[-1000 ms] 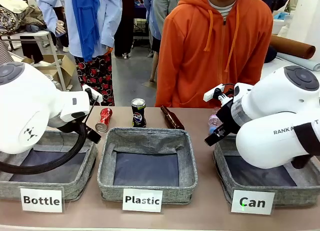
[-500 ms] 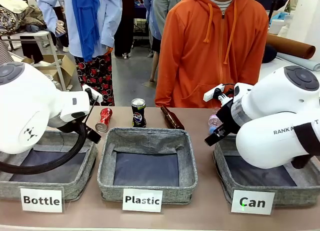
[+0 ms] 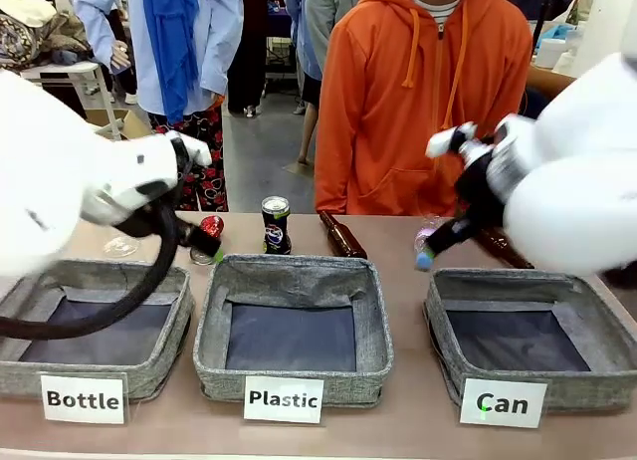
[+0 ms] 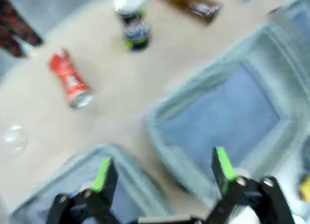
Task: Sort the can waste into the basket.
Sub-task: Pick up the can waste from the table and place it in the right Fabric basket.
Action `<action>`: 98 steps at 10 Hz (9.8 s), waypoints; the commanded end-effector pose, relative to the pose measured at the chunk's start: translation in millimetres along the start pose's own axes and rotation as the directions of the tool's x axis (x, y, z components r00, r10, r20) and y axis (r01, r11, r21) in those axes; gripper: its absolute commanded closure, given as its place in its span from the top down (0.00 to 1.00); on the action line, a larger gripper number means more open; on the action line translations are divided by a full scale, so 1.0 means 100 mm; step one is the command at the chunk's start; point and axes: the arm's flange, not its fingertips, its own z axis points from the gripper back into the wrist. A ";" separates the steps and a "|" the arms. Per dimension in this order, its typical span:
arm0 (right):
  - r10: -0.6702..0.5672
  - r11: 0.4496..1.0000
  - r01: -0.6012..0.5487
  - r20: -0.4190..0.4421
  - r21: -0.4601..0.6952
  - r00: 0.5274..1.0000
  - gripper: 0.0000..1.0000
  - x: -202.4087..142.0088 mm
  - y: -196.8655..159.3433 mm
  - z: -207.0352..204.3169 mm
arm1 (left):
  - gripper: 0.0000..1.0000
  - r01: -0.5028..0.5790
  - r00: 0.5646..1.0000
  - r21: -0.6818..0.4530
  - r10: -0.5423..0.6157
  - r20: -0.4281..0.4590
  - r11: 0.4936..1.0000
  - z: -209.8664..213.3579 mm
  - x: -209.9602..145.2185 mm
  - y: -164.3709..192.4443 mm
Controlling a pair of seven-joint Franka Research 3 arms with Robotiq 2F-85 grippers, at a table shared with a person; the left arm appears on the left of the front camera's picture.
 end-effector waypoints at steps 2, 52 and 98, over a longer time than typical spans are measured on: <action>-0.362 0.880 0.321 0.057 0.350 0.931 1.00 -0.53 -0.62 1.11 | 1.00 -0.096 0.993 -0.237 0.110 0.045 0.967 1.17 -0.42 0.31; -0.881 0.356 0.666 -0.003 0.656 0.474 1.00 -2.36 -2.62 1.25 | 0.00 -0.510 0.738 0.387 0.622 -0.262 0.768 -2.34 1.03 1.76; -0.928 0.314 0.775 0.006 0.549 0.372 1.00 -4.07 -3.06 2.47 | 0.96 0.656 0.718 -0.514 -0.666 0.201 0.552 -1.98 1.68 -3.49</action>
